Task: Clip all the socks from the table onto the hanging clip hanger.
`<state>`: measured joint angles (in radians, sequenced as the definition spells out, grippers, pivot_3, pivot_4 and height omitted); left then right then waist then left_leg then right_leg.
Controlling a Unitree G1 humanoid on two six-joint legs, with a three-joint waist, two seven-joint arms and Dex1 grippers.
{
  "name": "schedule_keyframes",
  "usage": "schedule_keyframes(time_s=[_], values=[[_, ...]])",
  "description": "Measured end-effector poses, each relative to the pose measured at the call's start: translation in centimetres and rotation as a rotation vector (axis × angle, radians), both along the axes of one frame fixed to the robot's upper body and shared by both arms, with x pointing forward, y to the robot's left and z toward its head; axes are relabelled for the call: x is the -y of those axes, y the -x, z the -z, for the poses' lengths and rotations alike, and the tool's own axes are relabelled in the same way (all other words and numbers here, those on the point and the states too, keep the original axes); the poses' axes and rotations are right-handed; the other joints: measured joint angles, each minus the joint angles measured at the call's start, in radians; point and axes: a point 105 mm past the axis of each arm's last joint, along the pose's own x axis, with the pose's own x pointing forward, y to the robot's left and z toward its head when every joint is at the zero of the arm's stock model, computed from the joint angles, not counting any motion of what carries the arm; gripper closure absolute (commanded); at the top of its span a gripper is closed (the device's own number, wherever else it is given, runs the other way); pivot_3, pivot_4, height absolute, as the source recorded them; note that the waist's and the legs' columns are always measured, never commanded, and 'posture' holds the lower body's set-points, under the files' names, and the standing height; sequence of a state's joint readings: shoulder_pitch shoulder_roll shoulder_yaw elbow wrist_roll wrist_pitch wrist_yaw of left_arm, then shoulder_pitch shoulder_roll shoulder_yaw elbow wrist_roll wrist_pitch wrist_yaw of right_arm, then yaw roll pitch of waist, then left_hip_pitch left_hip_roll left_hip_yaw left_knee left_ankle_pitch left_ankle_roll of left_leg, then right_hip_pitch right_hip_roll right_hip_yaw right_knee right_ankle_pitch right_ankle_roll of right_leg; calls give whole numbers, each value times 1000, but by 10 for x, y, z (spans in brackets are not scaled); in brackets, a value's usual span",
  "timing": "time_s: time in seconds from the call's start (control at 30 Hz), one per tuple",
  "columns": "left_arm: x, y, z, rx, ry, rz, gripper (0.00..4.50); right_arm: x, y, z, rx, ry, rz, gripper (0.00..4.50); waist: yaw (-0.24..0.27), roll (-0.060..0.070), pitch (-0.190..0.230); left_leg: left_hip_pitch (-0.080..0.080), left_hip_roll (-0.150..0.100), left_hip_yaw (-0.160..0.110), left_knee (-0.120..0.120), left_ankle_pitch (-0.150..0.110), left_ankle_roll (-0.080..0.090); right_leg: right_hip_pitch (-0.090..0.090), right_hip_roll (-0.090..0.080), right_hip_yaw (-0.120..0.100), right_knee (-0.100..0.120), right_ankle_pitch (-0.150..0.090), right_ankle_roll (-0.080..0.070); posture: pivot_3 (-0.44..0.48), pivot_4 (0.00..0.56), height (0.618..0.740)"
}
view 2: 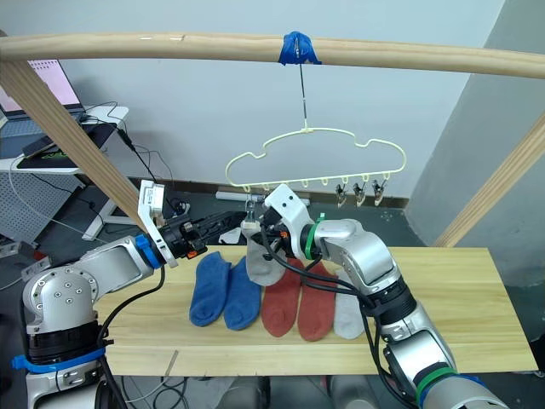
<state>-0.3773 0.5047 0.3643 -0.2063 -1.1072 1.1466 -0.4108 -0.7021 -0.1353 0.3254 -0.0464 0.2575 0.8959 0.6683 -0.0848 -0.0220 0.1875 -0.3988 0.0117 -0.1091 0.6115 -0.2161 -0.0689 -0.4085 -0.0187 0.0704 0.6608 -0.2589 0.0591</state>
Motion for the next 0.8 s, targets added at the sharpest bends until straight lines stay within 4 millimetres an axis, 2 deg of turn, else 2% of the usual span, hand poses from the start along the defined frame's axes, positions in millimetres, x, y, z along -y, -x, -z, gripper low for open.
schedule_keyframes(time_s=[0.07,0.1,0.13,0.3,0.4,0.5,0.57,0.73,0.8], values=[[-4,-1,-2,6,9,-18,42,-2,-1,0,4,-8,3,4500,0,0,0,0,0,0,0,0,0,0,0,0,0,0,0,-16,154,740],[-9,0,-3,13,4,-41,0,-5,-2,-1,10,-22,6,3984,-2,0,0,0,0,0,0,0,0,0,0,0,0,0,0,-16,154,740],[-12,2,-3,18,-18,-59,0,-7,-1,-3,14,-38,3,3835,-4,0,0,0,1,0,0,0,0,-1,0,0,0,0,0,-15,154,740],[-18,8,4,58,-162,-91,0,-6,-4,3,16,-53,16,1990,8,0,0,-1,0,0,0,0,0,0,0,0,0,0,0,-19,157,740],[-14,0,9,115,-244,-122,0,9,-3,15,21,-20,32,998,23,0,0,-1,-1,0,0,1,-1,0,-1,0,-2,0,0,-28,160,740],[-11,-6,19,168,-328,-145,0,37,-3,38,-4,48,78,11,28,0,0,-1,-1,2,0,1,-2,0,-1,1,-3,0,0,-38,160,740],[-6,-8,21,205,-346,-142,0,52,-2,44,-8,70,103,11,27,0,0,-1,0,1,0,1,-1,0,0,0,-3,0,0,-42,162,740],[9,-9,35,289,-382,-163,0,94,24,35,40,38,113,11,28,0,0,-2,0,1,-1,1,-2,0,-1,0,-4,-1,1,-61,165,740],[11,-12,37,332,-396,-181,0,105,28,21,72,-20,150,11,24,0,0,-1,0,2,-1,1,-1,0,0,1,-3,-3,4,-73,161,740]])
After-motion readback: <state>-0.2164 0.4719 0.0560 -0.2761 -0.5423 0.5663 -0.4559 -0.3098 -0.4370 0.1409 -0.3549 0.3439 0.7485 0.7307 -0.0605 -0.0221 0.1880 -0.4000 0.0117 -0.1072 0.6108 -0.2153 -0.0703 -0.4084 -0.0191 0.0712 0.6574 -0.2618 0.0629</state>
